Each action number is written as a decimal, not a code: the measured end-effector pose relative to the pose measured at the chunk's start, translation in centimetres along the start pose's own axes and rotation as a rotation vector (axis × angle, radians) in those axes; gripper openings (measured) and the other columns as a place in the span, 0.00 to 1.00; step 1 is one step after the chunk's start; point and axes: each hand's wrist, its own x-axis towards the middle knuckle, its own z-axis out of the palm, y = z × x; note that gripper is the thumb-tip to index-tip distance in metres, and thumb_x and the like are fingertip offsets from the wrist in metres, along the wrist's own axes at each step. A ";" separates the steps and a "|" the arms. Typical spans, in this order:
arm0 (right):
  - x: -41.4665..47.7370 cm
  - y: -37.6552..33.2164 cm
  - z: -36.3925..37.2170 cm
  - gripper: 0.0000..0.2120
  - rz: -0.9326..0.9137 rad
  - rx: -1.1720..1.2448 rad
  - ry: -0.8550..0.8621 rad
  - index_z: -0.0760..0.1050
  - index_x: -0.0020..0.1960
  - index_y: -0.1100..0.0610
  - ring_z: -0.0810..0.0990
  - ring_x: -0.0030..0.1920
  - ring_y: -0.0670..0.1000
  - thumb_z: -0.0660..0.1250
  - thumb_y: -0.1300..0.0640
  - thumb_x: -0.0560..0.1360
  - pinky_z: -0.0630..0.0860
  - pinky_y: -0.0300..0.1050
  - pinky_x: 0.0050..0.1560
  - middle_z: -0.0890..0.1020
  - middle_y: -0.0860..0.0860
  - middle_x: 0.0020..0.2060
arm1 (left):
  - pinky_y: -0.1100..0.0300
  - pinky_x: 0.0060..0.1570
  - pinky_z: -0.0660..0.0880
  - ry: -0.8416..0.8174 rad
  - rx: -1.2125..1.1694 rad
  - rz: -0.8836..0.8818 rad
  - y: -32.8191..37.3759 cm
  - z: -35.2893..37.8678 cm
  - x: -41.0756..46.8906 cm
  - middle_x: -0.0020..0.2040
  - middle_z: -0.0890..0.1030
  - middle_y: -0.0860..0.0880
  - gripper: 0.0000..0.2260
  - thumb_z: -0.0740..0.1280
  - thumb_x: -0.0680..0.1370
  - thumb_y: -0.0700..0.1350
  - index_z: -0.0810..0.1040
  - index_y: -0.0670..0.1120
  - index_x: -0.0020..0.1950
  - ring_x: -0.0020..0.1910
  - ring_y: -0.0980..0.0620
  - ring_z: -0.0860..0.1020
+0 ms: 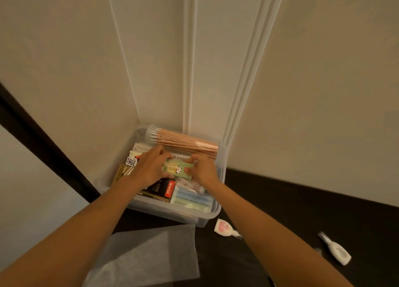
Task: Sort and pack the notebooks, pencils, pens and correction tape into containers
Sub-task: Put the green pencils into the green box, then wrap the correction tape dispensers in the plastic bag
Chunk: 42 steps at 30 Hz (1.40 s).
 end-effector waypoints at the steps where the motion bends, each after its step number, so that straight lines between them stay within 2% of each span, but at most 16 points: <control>1: 0.0 0.1 0.4 0.13 -0.025 -0.070 0.004 0.79 0.56 0.60 0.78 0.57 0.56 0.69 0.64 0.72 0.74 0.52 0.58 0.80 0.56 0.57 | 0.57 0.58 0.68 -0.005 0.017 0.003 -0.1 0.0 -0.1 0.61 0.70 0.48 0.25 0.72 0.70 0.52 0.73 0.46 0.64 0.58 0.50 0.70; 3: -0.2 -0.2 1.1 0.13 -0.078 -0.160 -0.008 0.79 0.58 0.60 0.77 0.58 0.54 0.67 0.65 0.74 0.74 0.49 0.59 0.80 0.55 0.58 | 0.57 0.59 0.67 0.001 0.041 -0.028 -0.2 -0.1 -0.2 0.60 0.72 0.48 0.21 0.70 0.72 0.52 0.74 0.46 0.63 0.58 0.50 0.71; 6: -0.2 -0.5 1.8 0.13 -0.118 -0.159 -0.106 0.78 0.58 0.63 0.76 0.59 0.57 0.62 0.68 0.75 0.73 0.47 0.60 0.79 0.59 0.58 | 0.54 0.60 0.68 0.059 0.055 -0.122 -0.1 -0.2 -0.3 0.60 0.74 0.47 0.16 0.69 0.74 0.49 0.76 0.45 0.59 0.58 0.48 0.73; 10: -0.7 0.2 1.3 0.17 -0.138 -0.126 -0.211 0.75 0.62 0.64 0.69 0.65 0.62 0.60 0.71 0.75 0.68 0.54 0.66 0.74 0.61 0.63 | 0.52 0.58 0.71 0.057 0.082 -0.186 1.2 -0.1 -0.7 0.60 0.73 0.44 0.13 0.67 0.76 0.44 0.75 0.42 0.59 0.57 0.45 0.73; 12: -1.8 -0.2 -0.1 0.19 -0.116 -0.063 -0.205 0.72 0.65 0.67 0.67 0.68 0.60 0.58 0.74 0.75 0.66 0.49 0.68 0.71 0.62 0.66 | 0.52 0.57 0.72 0.058 0.075 -0.205 2.0 -0.2 -0.8 0.60 0.72 0.43 0.12 0.65 0.77 0.41 0.75 0.41 0.60 0.57 0.44 0.73; 15: -3.3 -0.5 -2.6 0.22 -0.048 0.037 -0.170 0.68 0.68 0.66 0.68 0.69 0.55 0.56 0.74 0.75 0.67 0.43 0.66 0.71 0.59 0.68 | 0.52 0.58 0.69 0.076 0.049 -0.218 3.4 -0.5 -1.6 0.60 0.72 0.42 0.12 0.63 0.78 0.40 0.74 0.41 0.61 0.58 0.44 0.71; 20: -6.4 0.0 -6.3 0.20 -0.031 0.134 0.036 0.70 0.66 0.63 0.73 0.61 0.54 0.59 0.71 0.75 0.73 0.46 0.59 0.74 0.56 0.60 | 0.50 0.60 0.67 0.135 -0.058 -0.231 7.4 -1.7 -3.8 0.64 0.69 0.42 0.13 0.60 0.78 0.39 0.70 0.42 0.63 0.63 0.42 0.67; 25: -10.4 3.3 -8.6 0.18 0.066 0.206 0.229 0.70 0.65 0.60 0.77 0.58 0.57 0.59 0.67 0.76 0.75 0.54 0.59 0.76 0.58 0.58 | 0.53 0.55 0.68 0.230 0.013 -0.134 11.6 -0.8 -7.3 0.61 0.71 0.42 0.13 0.61 0.78 0.40 0.70 0.42 0.62 0.59 0.44 0.70; 27: -12.1 4.9 -9.0 0.17 0.130 0.212 0.278 0.71 0.64 0.59 0.79 0.54 0.56 0.59 0.66 0.76 0.78 0.52 0.54 0.77 0.58 0.56 | 0.55 0.55 0.68 0.254 0.019 -0.116 13.1 0.3 -8.9 0.61 0.71 0.43 0.14 0.61 0.78 0.41 0.69 0.42 0.63 0.58 0.46 0.71; 28: -13.4 5.8 -9.0 0.16 0.172 0.221 0.273 0.71 0.62 0.58 0.80 0.51 0.55 0.59 0.66 0.76 0.80 0.48 0.48 0.78 0.58 0.54 | 0.55 0.56 0.68 0.241 0.016 -0.104 13.9 1.1 -10.1 0.61 0.71 0.43 0.13 0.60 0.78 0.41 0.69 0.42 0.63 0.58 0.46 0.71; 30: -15.2 7.5 -8.5 0.12 0.264 0.209 0.207 0.74 0.56 0.58 0.80 0.46 0.56 0.60 0.66 0.73 0.80 0.45 0.38 0.79 0.60 0.51 | 0.56 0.55 0.70 0.183 -0.014 -0.088 14.9 2.7 -11.8 0.62 0.70 0.43 0.14 0.60 0.79 0.40 0.67 0.42 0.64 0.58 0.46 0.72; 32: -17.0 9.0 -7.4 0.08 0.341 0.096 0.042 0.75 0.51 0.61 0.82 0.43 0.56 0.61 0.65 0.74 0.81 0.47 0.40 0.81 0.60 0.44 | 0.57 0.49 0.71 0.161 -0.081 -0.100 15.6 4.5 -13.4 0.64 0.66 0.43 0.15 0.61 0.78 0.39 0.65 0.42 0.65 0.55 0.45 0.74; 34: -18.3 10.3 -6.0 0.06 0.394 0.053 -0.150 0.75 0.50 0.63 0.80 0.35 0.51 0.62 0.63 0.76 0.80 0.42 0.37 0.80 0.57 0.36 | 0.57 0.45 0.71 0.252 -0.115 -0.108 15.7 5.8 -14.4 0.67 0.62 0.43 0.16 0.60 0.78 0.37 0.64 0.42 0.65 0.53 0.44 0.75; 36: -19.2 11.9 -4.0 0.05 0.398 0.032 -0.244 0.74 0.46 0.62 0.78 0.31 0.48 0.62 0.62 0.77 0.77 0.39 0.35 0.78 0.55 0.33 | 0.58 0.44 0.71 0.340 -0.112 -0.095 15.6 7.8 -15.5 0.69 0.60 0.42 0.17 0.61 0.77 0.36 0.64 0.42 0.66 0.53 0.44 0.75; 39: -19.6 14.6 -0.8 0.10 0.387 -0.053 -0.297 0.70 0.40 0.58 0.77 0.29 0.47 0.63 0.55 0.78 0.76 0.38 0.34 0.78 0.54 0.32 | 0.60 0.45 0.70 0.357 -0.135 -0.145 14.6 11.6 -16.4 0.66 0.63 0.42 0.17 0.62 0.77 0.36 0.66 0.42 0.65 0.53 0.47 0.74; 42: -19.6 16.4 1.4 0.16 0.384 -0.192 -0.339 0.70 0.39 0.58 0.76 0.26 0.47 0.65 0.47 0.76 0.74 0.38 0.30 0.77 0.53 0.29 | 0.58 0.51 0.70 0.234 -0.144 -0.316 13.5 14.8 -16.8 0.64 0.67 0.42 0.15 0.61 0.79 0.41 0.66 0.41 0.65 0.57 0.46 0.72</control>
